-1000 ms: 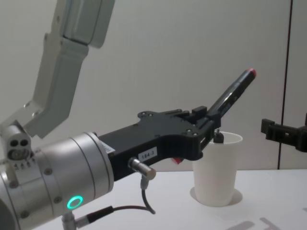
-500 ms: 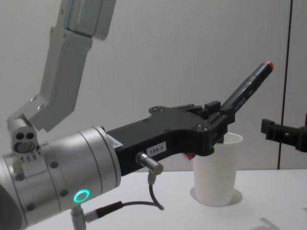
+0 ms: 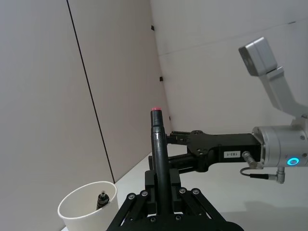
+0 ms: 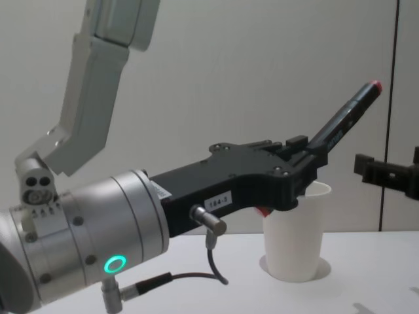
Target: Place the pen into the pen holder.
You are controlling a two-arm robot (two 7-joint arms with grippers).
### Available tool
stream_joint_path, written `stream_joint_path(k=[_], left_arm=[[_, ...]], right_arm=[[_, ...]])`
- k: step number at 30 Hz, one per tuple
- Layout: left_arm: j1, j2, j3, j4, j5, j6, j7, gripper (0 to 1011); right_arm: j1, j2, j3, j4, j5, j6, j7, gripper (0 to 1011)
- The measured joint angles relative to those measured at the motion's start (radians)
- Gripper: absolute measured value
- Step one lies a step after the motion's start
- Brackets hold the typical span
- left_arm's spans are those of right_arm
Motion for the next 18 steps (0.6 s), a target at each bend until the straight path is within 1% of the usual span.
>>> stream_joint_path(k=[8, 9, 11, 12, 15, 17, 18], left_arm=[[-0.002, -0.001, 0.001, 0.002, -0.002, 0.001, -0.005, 172], [-0.002, -0.001, 0.001, 0.002, -0.003, 0.001, -0.006, 173], [-0.003, -0.001, 0.001, 0.002, -0.003, 0.001, -0.007, 173], [-0.003, -0.001, 0.001, 0.002, -0.003, 0.002, -0.007, 172], [-0.003, -0.001, 0.001, 0.002, -0.003, 0.002, -0.008, 173], [-0.003, -0.002, 0.001, 0.003, -0.003, 0.002, -0.008, 173], [-0.003, -0.002, 0.001, 0.003, -0.003, 0.002, -0.009, 173]], right_arm=[[-0.046, 0.054, 0.029, -0.060, 0.063, -0.005, 0.039, 1001], [-0.059, 0.070, 0.038, -0.074, 0.077, -0.005, 0.044, 1001], [-0.073, 0.085, 0.046, -0.087, 0.091, -0.005, 0.047, 1001], [-0.085, 0.099, 0.054, -0.099, 0.103, -0.003, 0.050, 1001], [-0.104, 0.119, 0.066, -0.115, 0.123, 0.000, 0.053, 1001], [-0.130, 0.147, 0.083, -0.138, 0.145, 0.006, 0.059, 1001], [-0.130, 0.147, 0.083, -0.138, 0.145, 0.006, 0.059, 1001]])
